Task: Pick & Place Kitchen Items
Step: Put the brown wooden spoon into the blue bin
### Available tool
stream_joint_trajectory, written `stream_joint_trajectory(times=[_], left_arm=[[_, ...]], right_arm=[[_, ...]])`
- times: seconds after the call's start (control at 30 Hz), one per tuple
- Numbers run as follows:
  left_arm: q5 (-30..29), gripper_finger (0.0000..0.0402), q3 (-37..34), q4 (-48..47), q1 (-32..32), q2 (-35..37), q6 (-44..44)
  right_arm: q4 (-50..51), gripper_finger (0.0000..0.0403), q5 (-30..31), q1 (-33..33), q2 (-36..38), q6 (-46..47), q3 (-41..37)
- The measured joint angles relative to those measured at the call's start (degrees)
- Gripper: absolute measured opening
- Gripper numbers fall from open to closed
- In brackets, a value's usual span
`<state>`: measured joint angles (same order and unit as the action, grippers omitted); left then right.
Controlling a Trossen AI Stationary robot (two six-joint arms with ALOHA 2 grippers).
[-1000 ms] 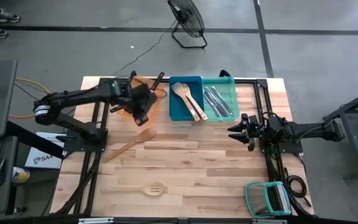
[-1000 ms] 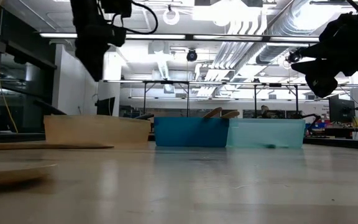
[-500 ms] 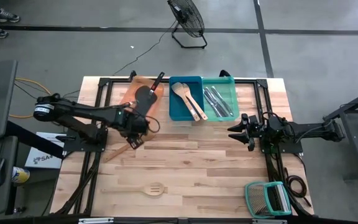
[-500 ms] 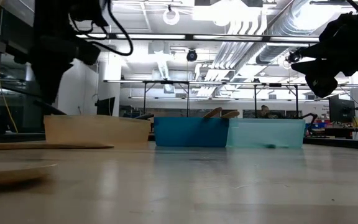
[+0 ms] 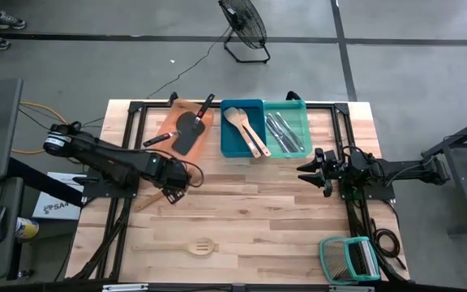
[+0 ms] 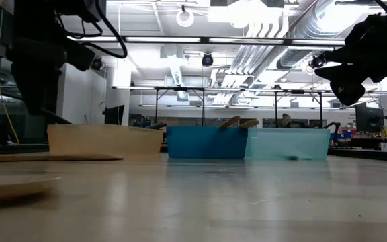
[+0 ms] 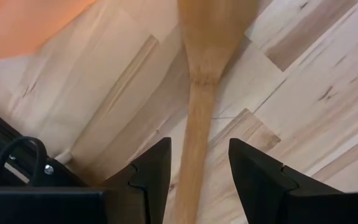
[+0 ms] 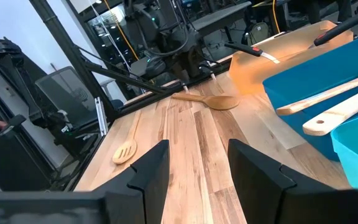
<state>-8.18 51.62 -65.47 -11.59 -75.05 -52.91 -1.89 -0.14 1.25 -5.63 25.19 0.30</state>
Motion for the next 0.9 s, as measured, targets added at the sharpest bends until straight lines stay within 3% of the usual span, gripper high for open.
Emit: stream_joint_trajectory(times=[0.6,0.9], left_arm=[[-2.03,0.0157,-0.52,7.78,-1.28,0.0,2.26],[-0.63,0.0157,-10.26,16.64,-1.19,3.12,3.59]], right_arm=[[0.0,0.0156,-0.01,0.01,0.0,-0.01,0.02],[0.0,0.0156,-0.01,0.0,0.0,-0.01,0.0]])
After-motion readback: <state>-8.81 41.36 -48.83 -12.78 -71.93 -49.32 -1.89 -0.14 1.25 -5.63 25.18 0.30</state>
